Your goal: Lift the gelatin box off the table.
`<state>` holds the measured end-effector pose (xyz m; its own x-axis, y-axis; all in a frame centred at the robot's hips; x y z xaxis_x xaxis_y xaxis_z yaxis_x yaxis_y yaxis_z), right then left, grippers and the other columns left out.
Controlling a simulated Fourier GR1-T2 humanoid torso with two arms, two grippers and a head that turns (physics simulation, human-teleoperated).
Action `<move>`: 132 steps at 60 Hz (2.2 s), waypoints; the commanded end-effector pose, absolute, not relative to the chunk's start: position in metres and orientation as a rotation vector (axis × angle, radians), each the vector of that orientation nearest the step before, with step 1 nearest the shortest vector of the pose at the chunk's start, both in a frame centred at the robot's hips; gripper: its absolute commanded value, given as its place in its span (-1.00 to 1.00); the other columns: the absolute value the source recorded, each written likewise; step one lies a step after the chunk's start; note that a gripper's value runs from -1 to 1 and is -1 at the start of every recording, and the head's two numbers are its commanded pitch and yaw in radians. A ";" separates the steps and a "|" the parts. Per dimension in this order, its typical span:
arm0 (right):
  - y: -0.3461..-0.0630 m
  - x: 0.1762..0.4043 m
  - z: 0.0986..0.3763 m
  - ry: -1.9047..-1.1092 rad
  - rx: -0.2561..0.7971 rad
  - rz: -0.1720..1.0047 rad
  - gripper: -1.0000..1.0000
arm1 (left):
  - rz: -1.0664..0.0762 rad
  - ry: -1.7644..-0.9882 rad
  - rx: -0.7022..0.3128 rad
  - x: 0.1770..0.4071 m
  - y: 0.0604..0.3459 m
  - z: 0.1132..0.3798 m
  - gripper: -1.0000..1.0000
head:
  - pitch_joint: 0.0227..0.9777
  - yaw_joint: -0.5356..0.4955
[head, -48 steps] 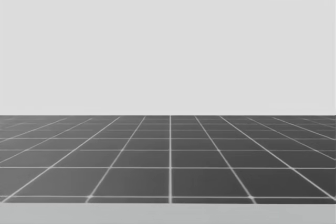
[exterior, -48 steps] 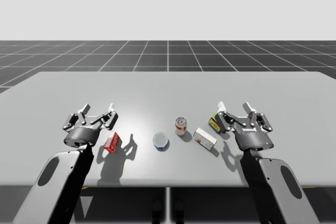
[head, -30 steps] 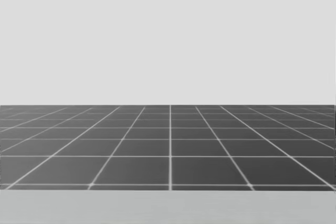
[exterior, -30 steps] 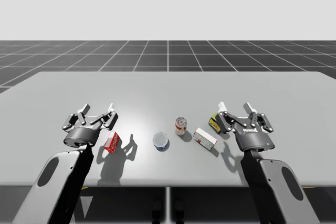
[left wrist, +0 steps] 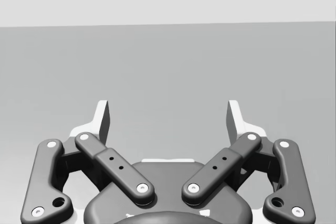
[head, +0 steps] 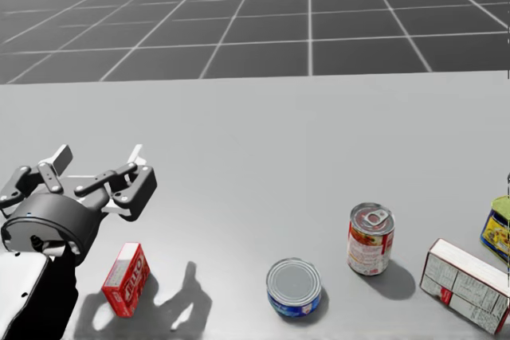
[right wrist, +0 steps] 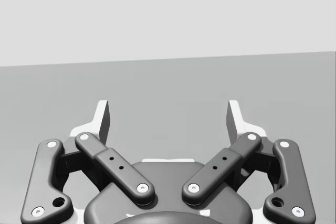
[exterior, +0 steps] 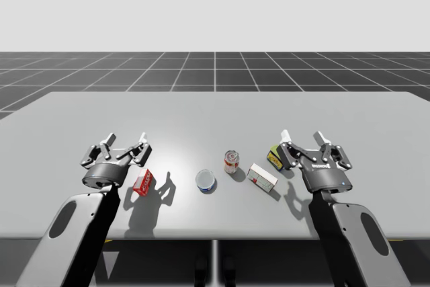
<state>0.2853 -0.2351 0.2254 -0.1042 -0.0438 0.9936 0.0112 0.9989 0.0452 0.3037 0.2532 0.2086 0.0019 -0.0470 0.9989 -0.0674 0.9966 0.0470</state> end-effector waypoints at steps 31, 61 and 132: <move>-0.230 0.287 0.221 -1.645 0.003 -0.037 -1.00 | 0.027 -1.583 0.040 0.294 0.248 0.220 -1.00 | 0.97 0.89; -0.230 0.287 0.220 -1.642 -0.006 -0.028 -1.00 | -0.009 -1.487 -0.105 0.200 0.260 0.253 -1.00 | 0.93 0.88; -0.231 0.288 0.220 -1.648 -0.007 -0.032 -1.00 | 0.002 -1.286 -0.057 0.201 0.241 0.130 -1.00 | 0.88 0.87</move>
